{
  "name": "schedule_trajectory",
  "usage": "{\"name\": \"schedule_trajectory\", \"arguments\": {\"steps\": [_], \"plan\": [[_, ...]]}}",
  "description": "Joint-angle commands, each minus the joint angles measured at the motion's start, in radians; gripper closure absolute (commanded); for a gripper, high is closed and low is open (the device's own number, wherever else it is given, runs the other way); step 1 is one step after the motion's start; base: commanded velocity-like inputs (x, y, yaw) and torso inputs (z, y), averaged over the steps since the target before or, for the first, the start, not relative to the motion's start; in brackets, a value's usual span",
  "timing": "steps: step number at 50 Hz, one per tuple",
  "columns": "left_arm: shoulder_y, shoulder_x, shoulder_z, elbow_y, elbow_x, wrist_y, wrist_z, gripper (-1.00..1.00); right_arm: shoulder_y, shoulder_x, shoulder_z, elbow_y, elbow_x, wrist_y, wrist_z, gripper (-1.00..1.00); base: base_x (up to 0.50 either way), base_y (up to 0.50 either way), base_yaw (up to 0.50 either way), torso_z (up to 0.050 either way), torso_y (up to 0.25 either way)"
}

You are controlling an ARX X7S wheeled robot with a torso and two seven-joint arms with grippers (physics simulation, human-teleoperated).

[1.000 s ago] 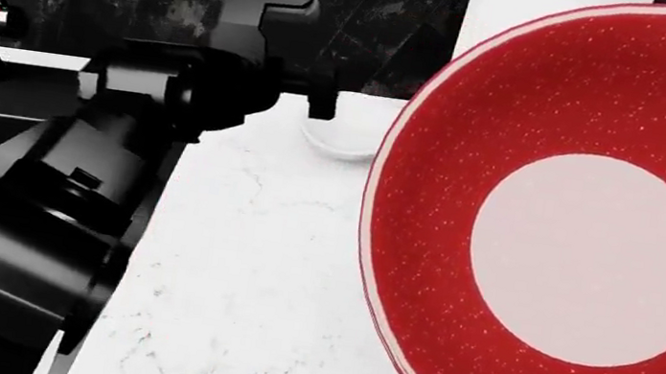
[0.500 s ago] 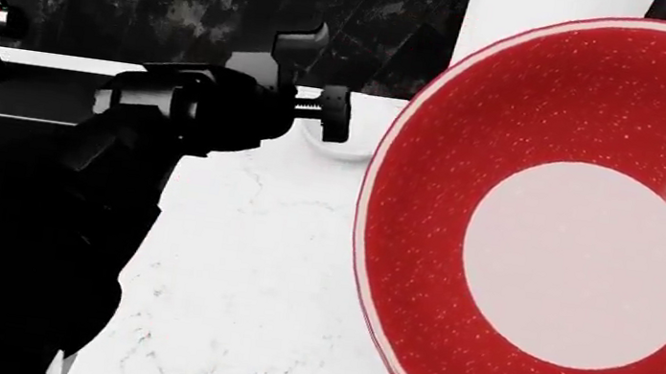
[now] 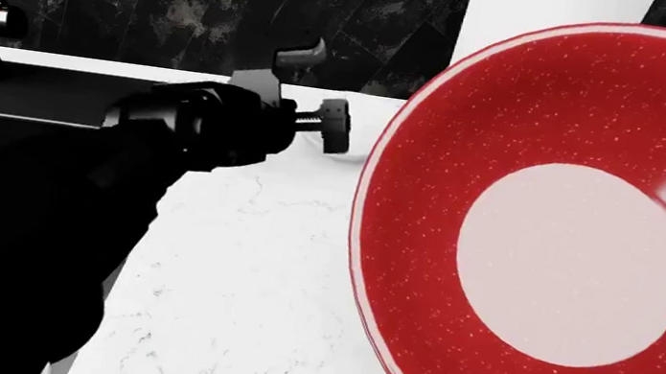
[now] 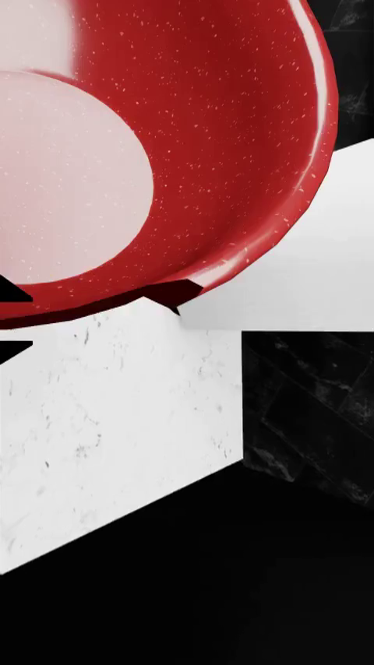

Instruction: Stack the bowls in the sink.

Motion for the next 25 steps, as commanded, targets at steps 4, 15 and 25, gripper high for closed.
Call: {"name": "schedule_trajectory", "arguments": {"steps": [4, 15, 25], "plan": [[0.018, 0.0, 0.137, 0.031, -0.127, 0.032, -0.007, -1.0, 0.004, 0.0, -0.004, -0.003, -0.033, -0.024, -0.026, 1.0, 0.0, 0.0, 0.0, 0.0, 0.0], [0.037, 0.0, 0.129, 0.047, -0.119, 0.019, -0.023, -1.0, -0.016, 0.0, -0.012, -0.01, -0.053, -0.046, -0.044, 1.0, 0.0, 0.0, 0.0, 0.0, 0.0], [0.047, 0.0, 0.118, 0.074, -0.062, 0.031, 0.02, 1.0, -0.027, 0.0, -0.013, -0.013, -0.063, -0.056, -0.052, 1.0, 0.0, 0.0, 0.0, 0.0, 0.0]]}}
